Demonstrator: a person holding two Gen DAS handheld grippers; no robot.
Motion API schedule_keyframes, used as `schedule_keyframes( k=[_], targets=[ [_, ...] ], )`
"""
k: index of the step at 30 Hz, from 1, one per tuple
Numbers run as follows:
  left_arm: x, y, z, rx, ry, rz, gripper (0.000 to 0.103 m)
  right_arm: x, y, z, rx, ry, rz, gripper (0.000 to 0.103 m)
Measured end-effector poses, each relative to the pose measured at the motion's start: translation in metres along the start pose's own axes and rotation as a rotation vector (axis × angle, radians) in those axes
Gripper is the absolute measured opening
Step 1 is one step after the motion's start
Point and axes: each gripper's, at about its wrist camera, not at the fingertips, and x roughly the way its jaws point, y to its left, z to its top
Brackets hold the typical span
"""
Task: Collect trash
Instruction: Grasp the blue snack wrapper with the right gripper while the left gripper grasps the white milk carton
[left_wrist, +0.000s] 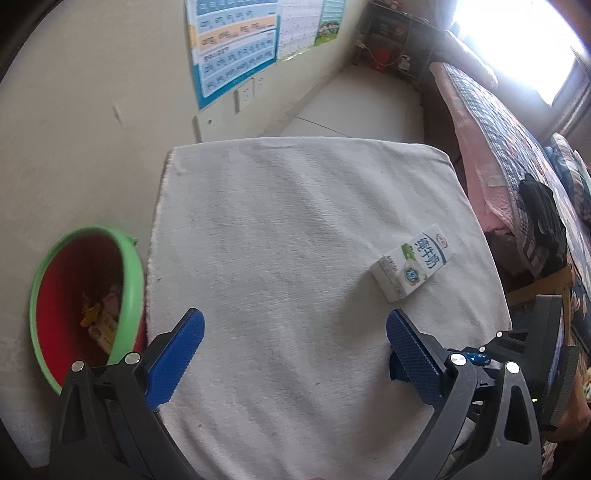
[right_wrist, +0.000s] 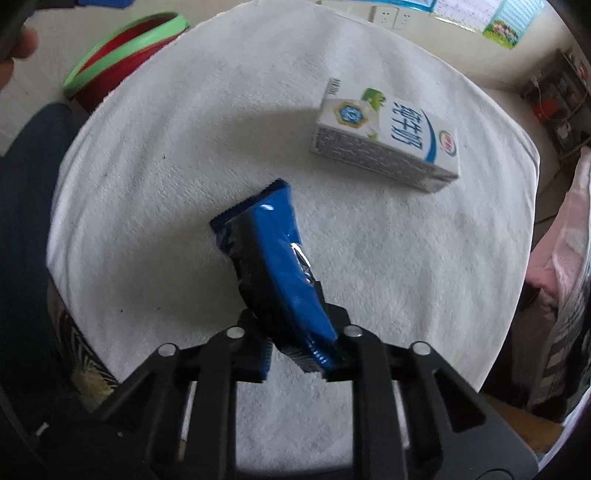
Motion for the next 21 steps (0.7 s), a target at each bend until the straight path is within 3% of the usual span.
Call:
schedule_keyframes(
  k=[10, 21],
  targets=[
    [0.024, -0.055, 0.019, 0.109, 0.032, -0.049, 0.095, -0.038, -0.04, -0.024, 0.127, -0.046, 0.005, 0.018],
    [0.075, -0.128, 0.034, 0.407, 0.152, -0.008, 0.095, -0.064, -0.073, -0.044, 0.247, -0.061, -0.027, 0.018]
  ],
)
